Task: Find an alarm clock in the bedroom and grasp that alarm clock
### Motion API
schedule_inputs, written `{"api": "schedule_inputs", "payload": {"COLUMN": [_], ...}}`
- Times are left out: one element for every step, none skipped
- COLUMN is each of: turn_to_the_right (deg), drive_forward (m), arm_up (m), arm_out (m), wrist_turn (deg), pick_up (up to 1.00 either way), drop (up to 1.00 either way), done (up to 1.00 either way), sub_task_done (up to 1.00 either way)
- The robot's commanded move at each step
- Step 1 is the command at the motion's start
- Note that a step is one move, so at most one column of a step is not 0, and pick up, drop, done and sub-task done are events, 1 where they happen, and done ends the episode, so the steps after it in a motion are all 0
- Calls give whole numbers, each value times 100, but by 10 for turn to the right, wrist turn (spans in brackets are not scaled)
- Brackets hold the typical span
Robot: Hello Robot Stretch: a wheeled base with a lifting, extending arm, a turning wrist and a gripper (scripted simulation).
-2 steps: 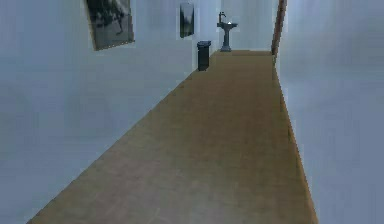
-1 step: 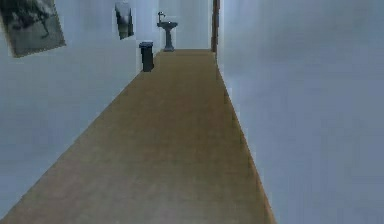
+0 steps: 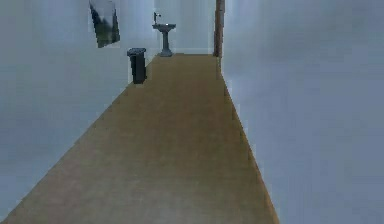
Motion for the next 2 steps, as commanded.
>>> {"api": "schedule_inputs", "payload": {"turn_to_the_right": [0,0], "drive_forward": [100,100], "arm_up": [0,0], "arm_out": [0,0], "wrist_turn": [0,0], "pick_up": [0,0], "drop": [0,0], "done": [0,0], "sub_task_done": [0,0]}}
